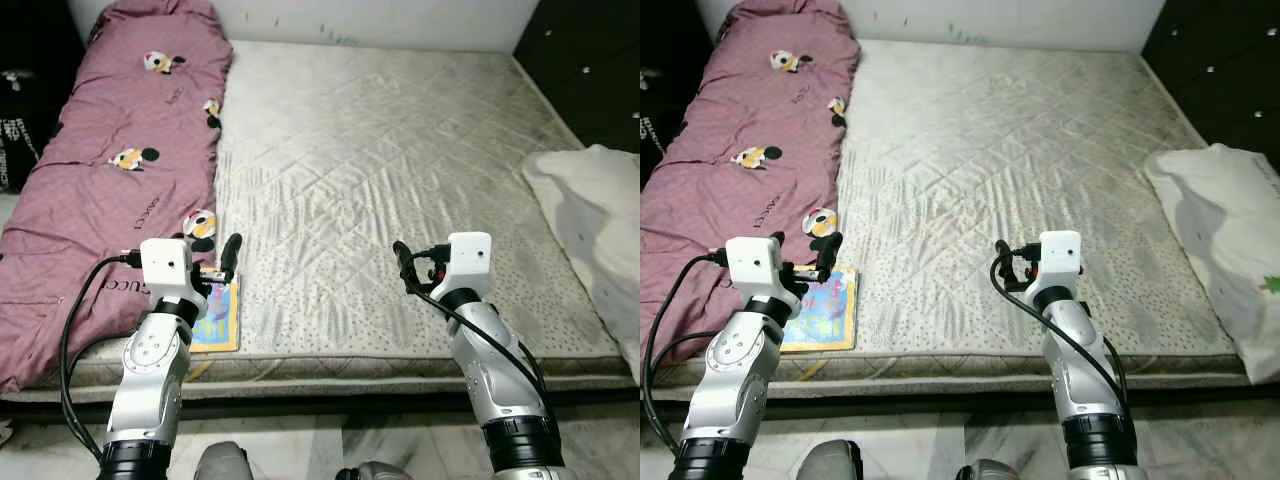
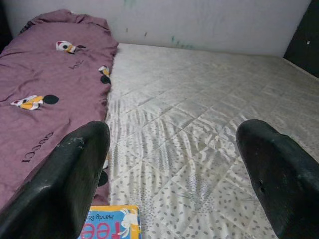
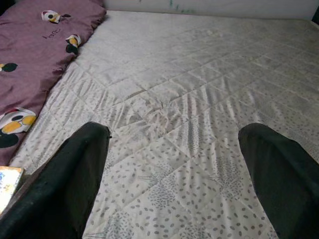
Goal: Clean up the room
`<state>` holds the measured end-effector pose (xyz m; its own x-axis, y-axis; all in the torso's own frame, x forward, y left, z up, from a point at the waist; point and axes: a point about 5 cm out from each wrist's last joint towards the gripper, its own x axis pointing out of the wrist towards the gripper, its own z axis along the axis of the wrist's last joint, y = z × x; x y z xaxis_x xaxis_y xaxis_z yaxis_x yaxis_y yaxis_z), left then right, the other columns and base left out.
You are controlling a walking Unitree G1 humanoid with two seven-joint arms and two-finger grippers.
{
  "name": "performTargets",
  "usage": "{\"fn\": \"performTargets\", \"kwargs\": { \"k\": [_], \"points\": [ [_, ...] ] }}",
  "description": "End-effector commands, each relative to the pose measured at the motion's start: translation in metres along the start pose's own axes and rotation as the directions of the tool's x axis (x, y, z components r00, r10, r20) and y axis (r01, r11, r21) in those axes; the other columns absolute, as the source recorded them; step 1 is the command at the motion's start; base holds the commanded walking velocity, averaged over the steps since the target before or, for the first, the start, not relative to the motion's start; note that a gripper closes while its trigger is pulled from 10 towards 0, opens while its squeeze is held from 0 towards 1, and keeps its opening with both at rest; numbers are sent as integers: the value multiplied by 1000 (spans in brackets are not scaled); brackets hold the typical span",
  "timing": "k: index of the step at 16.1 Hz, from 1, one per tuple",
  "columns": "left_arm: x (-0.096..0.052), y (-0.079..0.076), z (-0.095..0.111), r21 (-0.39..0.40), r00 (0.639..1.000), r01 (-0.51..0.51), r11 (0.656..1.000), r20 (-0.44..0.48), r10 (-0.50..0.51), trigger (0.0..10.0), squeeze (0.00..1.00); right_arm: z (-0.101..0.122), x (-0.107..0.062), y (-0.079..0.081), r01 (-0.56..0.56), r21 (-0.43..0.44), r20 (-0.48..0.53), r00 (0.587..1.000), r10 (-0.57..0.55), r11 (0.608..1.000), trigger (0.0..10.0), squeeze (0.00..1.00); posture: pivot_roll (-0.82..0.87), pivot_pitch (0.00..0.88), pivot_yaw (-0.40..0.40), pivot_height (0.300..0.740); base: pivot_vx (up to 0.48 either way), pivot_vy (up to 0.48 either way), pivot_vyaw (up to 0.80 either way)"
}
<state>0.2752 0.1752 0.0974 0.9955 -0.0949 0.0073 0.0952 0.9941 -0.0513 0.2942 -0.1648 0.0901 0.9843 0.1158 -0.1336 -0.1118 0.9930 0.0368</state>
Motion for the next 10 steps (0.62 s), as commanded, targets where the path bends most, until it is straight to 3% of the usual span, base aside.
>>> {"fn": "performTargets", "kwargs": {
  "k": [1, 2, 5, 10],
  "points": [
    [1, -1, -2, -3, 1000, -6, 1000, -15, 6, 10000, 0, 0, -1, -5, 13, 0, -4, 1000, -13, 1000, 10000, 0, -4, 54, -73, 740, 0, 0, 0],
    [1, -2, -2, -17, 1000, 5, 1000, -13, -5, 10000, 0, 0, -1, -5, 17, 4, -11, 1000, -17, 1000, 10000, 0, -4, 54, -73, 740, 0, 442, 0],
    [1, -1, -2, -15, 1000, 3, 1000, -15, -3, 10000, 0, 0, -1, -5, 19, 7, -15, 1000, -19, 1000, 10000, 0, -5, 59, -75, 740, 0, 480, -800],
    [1, -1, -1, -20, 1000, 1, 1000, -16, -1, 10000, 0, 0, -1, -5, 18, 9, -18, 1000, -18, 1000, 10000, 0, -4, 68, -72, 740, 0, 480, 0]
  ]
}}
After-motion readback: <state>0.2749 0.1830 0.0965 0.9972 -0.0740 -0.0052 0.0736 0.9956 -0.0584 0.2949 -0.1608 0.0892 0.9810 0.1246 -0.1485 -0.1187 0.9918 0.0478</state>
